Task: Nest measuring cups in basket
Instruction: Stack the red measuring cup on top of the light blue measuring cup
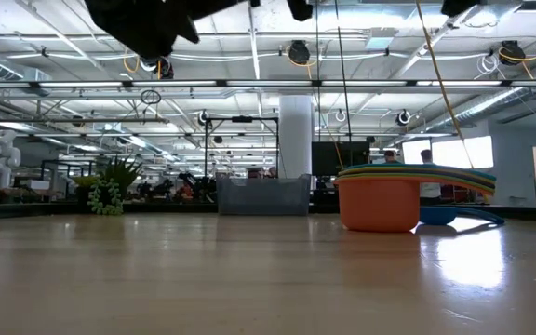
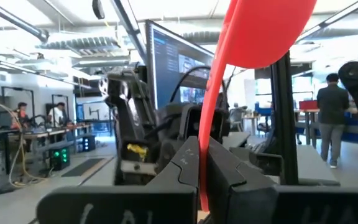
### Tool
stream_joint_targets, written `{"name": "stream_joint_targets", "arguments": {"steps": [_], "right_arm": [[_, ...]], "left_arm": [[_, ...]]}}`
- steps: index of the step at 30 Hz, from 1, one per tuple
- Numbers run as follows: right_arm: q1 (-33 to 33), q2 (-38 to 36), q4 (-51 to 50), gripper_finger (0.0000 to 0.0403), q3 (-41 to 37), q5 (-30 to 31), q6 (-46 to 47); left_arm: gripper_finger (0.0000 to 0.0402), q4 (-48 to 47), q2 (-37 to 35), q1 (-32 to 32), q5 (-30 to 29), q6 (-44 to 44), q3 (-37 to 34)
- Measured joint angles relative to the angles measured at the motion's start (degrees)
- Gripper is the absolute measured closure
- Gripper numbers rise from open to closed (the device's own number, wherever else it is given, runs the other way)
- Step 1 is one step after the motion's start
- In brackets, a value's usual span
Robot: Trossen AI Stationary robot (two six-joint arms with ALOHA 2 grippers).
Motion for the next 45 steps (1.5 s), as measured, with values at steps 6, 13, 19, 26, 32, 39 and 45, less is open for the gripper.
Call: {"name": "stream_joint_targets", "arguments": {"steps": [6,13,19,26,32,39,45], "right_arm": [[3.3,2.0,0.3,0.0253,2.3,10.0,-8.4],[4.4,1.1,1.0,0.0258,2.3,11.0,-9.4],[4.2,1.2,1.0,0.0258,2.2,10.8,-7.9],[2.8,1.2,1.0,0.0259,2.2,10.8,-4.6],[2.5,1.2,0.6,0.0259,2.2,10.5,-3.8],[2.5,1.2,0.6,0.0259,2.2,10.5,-3.8],[1.9,1.2,0.1,0.0272,2.2,10.6,-2.3]], "left_arm": [[0.0396,6.2,5.9,-0.2,2.2,-0.8,4.5],[0.0397,7.6,6.2,-0.5,5.3,0.1,4.7],[0.0397,7.7,6.2,-0.7,5.0,1.5,4.7],[0.0397,6.7,6.2,-0.5,4.2,1.5,4.7],[0.0397,6.6,6.2,-0.6,1.7,1.5,4.7],[0.0397,5.4,6.2,-0.5,-0.4,1.5,4.8],[0.0397,-2.4,6.2,-0.7,-0.4,1.5,8.9]]}}
